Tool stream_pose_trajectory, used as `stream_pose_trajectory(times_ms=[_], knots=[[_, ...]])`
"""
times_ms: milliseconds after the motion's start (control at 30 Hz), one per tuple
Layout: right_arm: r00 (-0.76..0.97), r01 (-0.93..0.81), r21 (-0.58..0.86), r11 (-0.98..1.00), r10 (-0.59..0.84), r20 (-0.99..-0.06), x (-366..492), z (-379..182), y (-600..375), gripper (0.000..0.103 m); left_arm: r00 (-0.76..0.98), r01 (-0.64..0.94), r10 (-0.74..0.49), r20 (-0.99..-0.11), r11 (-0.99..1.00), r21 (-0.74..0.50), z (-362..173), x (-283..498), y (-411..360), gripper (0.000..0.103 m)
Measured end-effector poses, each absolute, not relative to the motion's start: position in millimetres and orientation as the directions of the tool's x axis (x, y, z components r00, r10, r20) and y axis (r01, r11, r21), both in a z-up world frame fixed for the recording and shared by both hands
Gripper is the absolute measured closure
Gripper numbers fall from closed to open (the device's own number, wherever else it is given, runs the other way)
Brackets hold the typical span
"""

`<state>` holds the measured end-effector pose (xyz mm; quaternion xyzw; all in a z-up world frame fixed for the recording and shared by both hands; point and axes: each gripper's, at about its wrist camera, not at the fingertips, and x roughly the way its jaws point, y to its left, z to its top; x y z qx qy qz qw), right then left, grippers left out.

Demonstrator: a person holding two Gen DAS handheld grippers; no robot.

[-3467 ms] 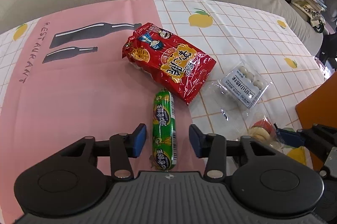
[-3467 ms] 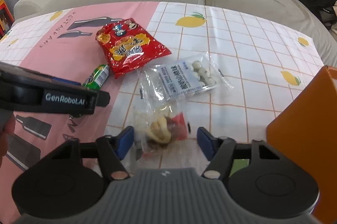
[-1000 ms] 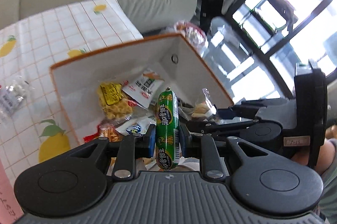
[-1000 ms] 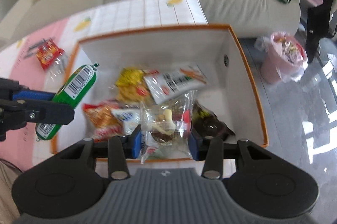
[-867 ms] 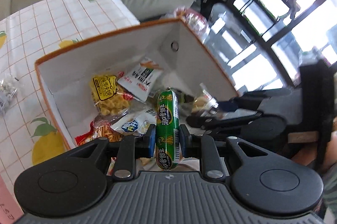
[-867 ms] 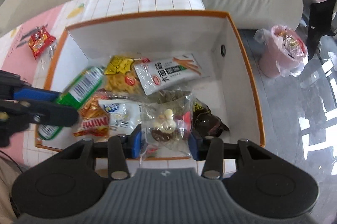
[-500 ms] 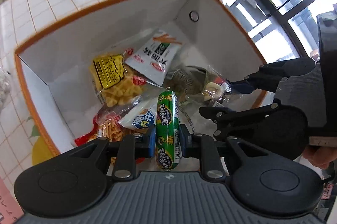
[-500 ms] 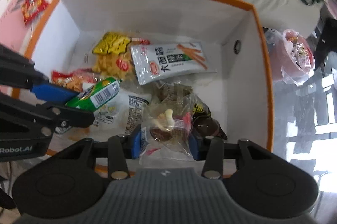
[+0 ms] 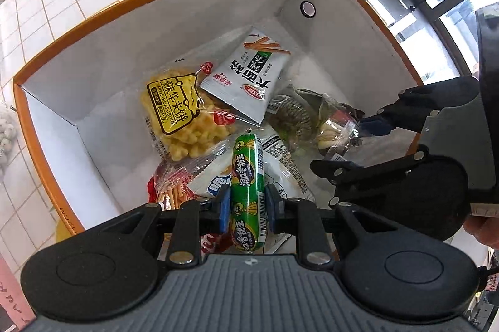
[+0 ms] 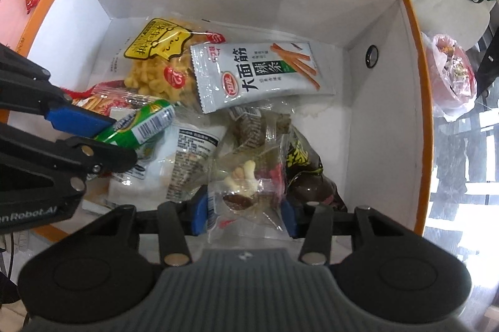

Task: Organize snacks
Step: 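Carry both snacks over the orange box and open both tools to drop them, then move both tools back toward the red chip bag and clear candy bag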

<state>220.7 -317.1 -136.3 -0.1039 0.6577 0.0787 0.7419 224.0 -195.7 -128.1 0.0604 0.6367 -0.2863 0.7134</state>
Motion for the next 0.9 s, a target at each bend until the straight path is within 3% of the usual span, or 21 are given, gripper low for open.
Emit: stream_pose_trajectory(times_ms=[233, 400, 500, 600, 667, 900], knots=[[0.124, -0.225, -0.047, 0.973, -0.019, -0.992, 217.6, -133.3, -319.3, 0.054, 0.046, 0.507, -0.307, -0.950, 0.827, -0.243, -121.8, 220.9, -199.1, 0.076], [0.141, -0.222, -0.053, 0.974, -0.021, -0.990, 213.6, -127.6, -317.6, 0.049, 0.068, 0.508, -0.304, -0.950, 0.830, -0.229, -111.8, 219.7, -196.8, 0.051], [0.164, -0.228, -0.073, 0.971, -0.036, -0.986, 211.3, -122.3, -315.8, 0.039, 0.084, 0.505, -0.308, -0.948, 0.833, -0.226, -104.8, 217.3, -194.6, 0.047], [0.178, -0.223, -0.087, 0.971, -0.047, -0.983, 208.5, -116.2, -314.1, 0.036, 0.099, 0.504, -0.324, -0.941, 0.831, -0.233, -96.2, 213.7, -190.7, 0.044], [0.192, -0.212, -0.095, 0.973, -0.054, -0.980, 205.8, -110.8, -313.7, 0.029, 0.114, 0.508, -0.330, -0.937, 0.830, -0.231, -89.3, 211.0, -187.2, 0.044], [0.268, -0.155, -0.104, 0.982, -0.060, -0.962, 190.2, -83.6, -309.9, 0.024, 0.209, 0.508, -0.358, -0.910, 0.835, -0.212, -58.7, 196.3, -168.6, 0.042]])
